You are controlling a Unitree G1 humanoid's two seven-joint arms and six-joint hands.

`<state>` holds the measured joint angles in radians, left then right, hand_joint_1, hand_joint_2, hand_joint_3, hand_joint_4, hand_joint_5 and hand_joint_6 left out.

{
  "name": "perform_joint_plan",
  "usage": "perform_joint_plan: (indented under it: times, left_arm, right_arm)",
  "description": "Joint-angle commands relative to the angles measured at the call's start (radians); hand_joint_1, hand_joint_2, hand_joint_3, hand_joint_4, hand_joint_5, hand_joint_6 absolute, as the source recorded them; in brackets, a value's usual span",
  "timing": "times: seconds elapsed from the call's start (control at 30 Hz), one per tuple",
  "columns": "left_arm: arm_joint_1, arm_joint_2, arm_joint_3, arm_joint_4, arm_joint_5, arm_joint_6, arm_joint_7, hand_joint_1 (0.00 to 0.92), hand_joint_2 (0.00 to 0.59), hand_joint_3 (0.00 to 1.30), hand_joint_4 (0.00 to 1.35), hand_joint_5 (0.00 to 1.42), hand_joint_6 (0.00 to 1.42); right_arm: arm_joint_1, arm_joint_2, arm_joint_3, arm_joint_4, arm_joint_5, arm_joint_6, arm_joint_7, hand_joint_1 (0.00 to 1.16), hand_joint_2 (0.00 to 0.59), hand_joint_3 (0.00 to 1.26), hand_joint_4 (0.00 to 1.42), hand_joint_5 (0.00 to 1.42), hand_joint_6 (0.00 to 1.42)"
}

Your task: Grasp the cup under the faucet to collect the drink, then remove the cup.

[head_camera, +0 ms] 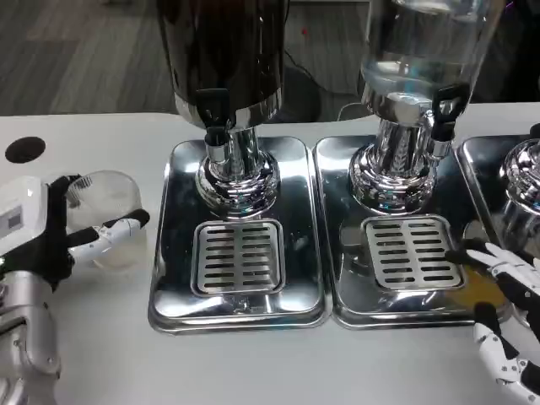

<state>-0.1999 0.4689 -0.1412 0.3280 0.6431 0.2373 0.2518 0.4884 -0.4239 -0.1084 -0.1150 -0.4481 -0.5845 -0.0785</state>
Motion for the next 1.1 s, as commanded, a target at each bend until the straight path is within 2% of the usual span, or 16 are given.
perform_joint_plan:
  times: [0.03,0.37,0.77,1.1]
  left_arm:
    - [0.019,-0.003,-0.007,-0.013,0.017,-0.033,0.052,0.331,0.095,0.42,0.44,0.55,0.65]
    - [0.064,-0.011,0.026,-0.066,-0.002,-0.072,0.109,0.334,0.098,0.44,0.46,0.57,0.67]
    - [0.117,-0.017,0.06,-0.214,0.001,-0.103,0.103,0.334,0.098,0.45,0.47,0.58,0.67]
    - [0.092,-0.046,0.016,-0.228,0.019,-0.108,0.08,0.334,0.099,0.45,0.48,0.58,0.67]
  right_arm:
    - [0.001,0.001,-0.005,0.003,0.007,-0.017,-0.003,0.46,0.586,0.24,0.12,0.11,0.03]
    - [-0.003,0.005,0.009,-0.001,-0.005,-0.013,-0.001,0.45,0.586,0.24,0.12,0.11,0.03]
    - [-0.013,0.005,0.02,-0.005,-0.008,-0.011,-0.001,0.45,0.586,0.24,0.12,0.11,0.03]
    - [-0.003,0.005,0.016,-0.005,-0.004,-0.019,-0.003,0.45,0.586,0.24,0.13,0.11,0.03]
